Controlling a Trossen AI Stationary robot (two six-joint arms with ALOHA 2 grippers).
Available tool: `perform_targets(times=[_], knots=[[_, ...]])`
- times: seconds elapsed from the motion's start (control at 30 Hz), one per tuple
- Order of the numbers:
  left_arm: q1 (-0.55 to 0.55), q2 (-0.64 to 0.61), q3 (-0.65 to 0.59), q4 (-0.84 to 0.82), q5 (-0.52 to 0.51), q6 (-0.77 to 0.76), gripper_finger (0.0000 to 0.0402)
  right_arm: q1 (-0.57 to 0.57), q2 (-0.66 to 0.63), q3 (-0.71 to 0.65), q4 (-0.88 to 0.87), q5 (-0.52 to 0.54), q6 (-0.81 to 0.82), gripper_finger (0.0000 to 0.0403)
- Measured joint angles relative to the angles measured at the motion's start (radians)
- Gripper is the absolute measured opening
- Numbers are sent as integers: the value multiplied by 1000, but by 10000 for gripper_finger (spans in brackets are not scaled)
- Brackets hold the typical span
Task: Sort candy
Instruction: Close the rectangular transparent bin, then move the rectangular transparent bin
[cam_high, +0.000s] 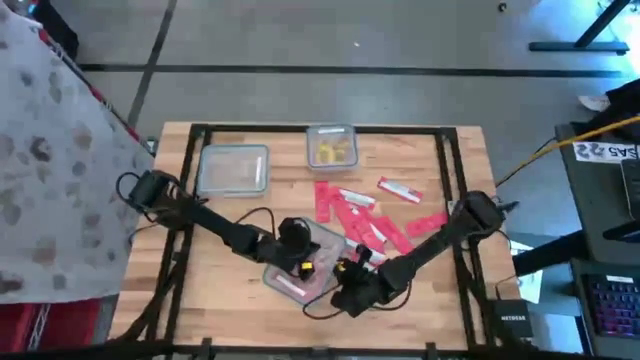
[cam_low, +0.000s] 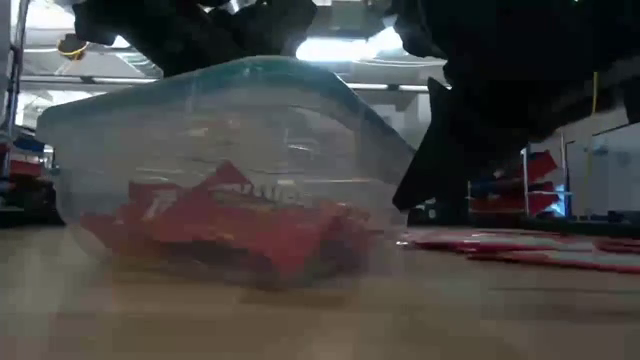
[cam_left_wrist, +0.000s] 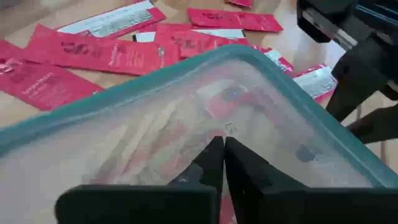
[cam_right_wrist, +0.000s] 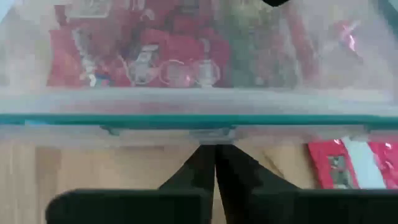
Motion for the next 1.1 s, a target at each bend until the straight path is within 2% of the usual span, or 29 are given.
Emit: perform_targets(times=[0.2, 0.3, 0.37, 0.47, 0.63, 0.73, 0.8, 0.87, 0.93, 1.1], knots=[[-3, -104, 45, -61, 37, 136, 0, 76, -58, 5, -76, 122, 107, 0], [-9, -187, 113, -92, 7, 228, 0, 100, -72, 5, -70, 160, 118, 0], [-18, -234, 162, -176, -37, 275, 0, 104, -75, 5, -55, 161, 118, 0], [-36, -277, 220, -373, -78, 293, 0, 102, -75, 5, -28, 100, 102, 1], [-70, -329, 272, -794, -57, 111, 0, 93, -70, 5, -11, -51, 63, 1], [-79, -319, 248, -1052, -10, -55, 0, 79, -70, 5, -10, -102, 57, 1], [-78, -325, 211, -1136, 3, -152, 0, 66, -66, 5, -10, -122, 54, 1], [-75, -324, 152, -1132, 37, -206, 0, 45, -65, 4, -7, -125, 51, 1], [-74, -318, 87, -1058, 80, -215, 0, 25, -65, 4, 7, -135, 45, 1], [-73, -290, -54, -683, 177, -180, 0, -16, -65, 4, 74, -198, -8, 1]])
